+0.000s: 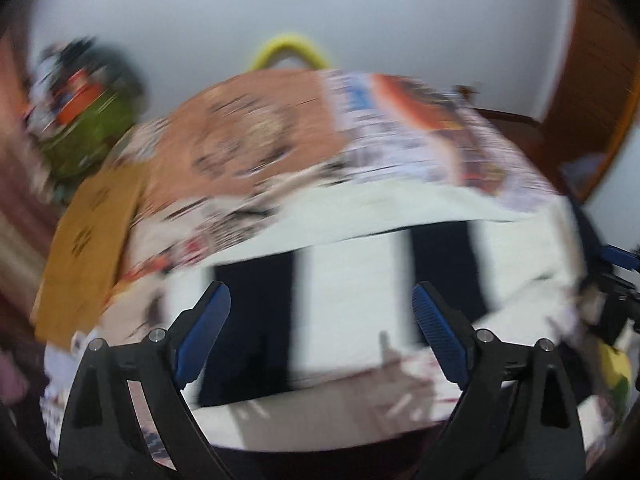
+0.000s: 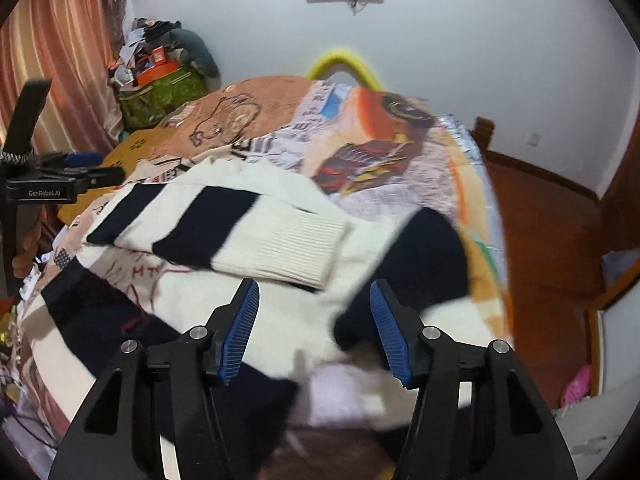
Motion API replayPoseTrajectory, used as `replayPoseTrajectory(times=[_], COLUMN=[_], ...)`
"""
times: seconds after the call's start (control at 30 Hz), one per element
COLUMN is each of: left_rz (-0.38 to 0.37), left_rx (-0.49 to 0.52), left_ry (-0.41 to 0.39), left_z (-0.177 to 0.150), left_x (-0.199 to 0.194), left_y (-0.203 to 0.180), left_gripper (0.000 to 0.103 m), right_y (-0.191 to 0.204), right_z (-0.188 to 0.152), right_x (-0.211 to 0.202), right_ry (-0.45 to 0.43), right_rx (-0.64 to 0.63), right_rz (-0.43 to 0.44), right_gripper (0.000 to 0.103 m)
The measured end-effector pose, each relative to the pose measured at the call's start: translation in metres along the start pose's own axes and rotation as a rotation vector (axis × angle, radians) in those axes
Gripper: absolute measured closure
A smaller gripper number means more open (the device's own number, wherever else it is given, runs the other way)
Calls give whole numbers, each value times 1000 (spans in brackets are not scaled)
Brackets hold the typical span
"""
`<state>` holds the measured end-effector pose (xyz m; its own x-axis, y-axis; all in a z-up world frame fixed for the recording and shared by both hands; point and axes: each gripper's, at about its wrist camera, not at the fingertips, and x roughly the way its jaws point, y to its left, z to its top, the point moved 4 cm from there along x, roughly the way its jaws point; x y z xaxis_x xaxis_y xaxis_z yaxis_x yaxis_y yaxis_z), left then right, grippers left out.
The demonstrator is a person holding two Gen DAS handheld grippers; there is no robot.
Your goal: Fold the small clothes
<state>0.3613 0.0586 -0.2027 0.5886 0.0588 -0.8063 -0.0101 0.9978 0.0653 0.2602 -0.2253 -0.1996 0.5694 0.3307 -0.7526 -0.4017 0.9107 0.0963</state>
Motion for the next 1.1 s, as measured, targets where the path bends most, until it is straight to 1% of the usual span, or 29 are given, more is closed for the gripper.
replayPoseTrajectory(times=[0.03, 0.1, 0.13, 0.2, 0.3, 0.37, 0.4, 0.47, 0.5, 0.57, 0.63, 0.77, 0.83, 0.87, 0.93, 1.0, 1.1], left_rz=[35, 77, 93, 113, 104, 98, 88, 82, 84, 59, 47, 66, 88, 88, 59, 48, 45], left_rx=[-32, -88, -117, -157, -193, -195, -191, -196, -205, -240, -246, -204, -178, -177, -187, -179, -142], left_ry=[16, 52, 78, 119, 177, 201, 202, 182, 181, 191, 201, 214, 212, 212, 210, 181, 121], left_z=[-6, -18, -27, -43, -68, -80, -85, -90, -91, -93, -94, -97, -101, -101, -101, -96, -86], left_x=[7, 22, 31, 45, 68, 79, 83, 85, 86, 90, 89, 80, 70, 67, 54, 40, 16], left_y=[23, 56, 73, 95, 111, 115, 114, 115, 116, 120, 120, 114, 110, 109, 104, 95, 76], left_gripper=[10, 10, 10, 10, 10, 10, 9, 2, 1, 0, 0, 0, 0, 1, 1, 1, 1], right_y=[3, 5, 6, 5, 3, -1, -3, -4, -5, -7, -8, -2, 6, 11, 18, 20, 11], right_z=[2, 3, 3, 3, 3, 4, 4, 3, 2, 0, 0, -5, -13, -18, -29, -40, -58], right_x=[10, 27, 35, 50, 69, 78, 82, 88, 89, 90, 86, 62, 40, 29, 12, -4, -30], right_ry=[10, 36, 50, 71, 92, 104, 110, 130, 135, 138, 135, 99, 61, 51, 39, 22, 1], right_rx=[5, 28, 47, 76, 117, 134, 138, 136, 130, 118, 127, 145, 140, 137, 138, 151, 203], right_rz=[7, 4, 1, -3, -27, -49, -55, -73, -85, -99, -107, -89, -73, -62, -41, -30, -25], right_gripper=[49, 49, 49, 49, 49, 49, 49, 51, 56, 58, 62, 61, 60, 60, 51, 48, 48])
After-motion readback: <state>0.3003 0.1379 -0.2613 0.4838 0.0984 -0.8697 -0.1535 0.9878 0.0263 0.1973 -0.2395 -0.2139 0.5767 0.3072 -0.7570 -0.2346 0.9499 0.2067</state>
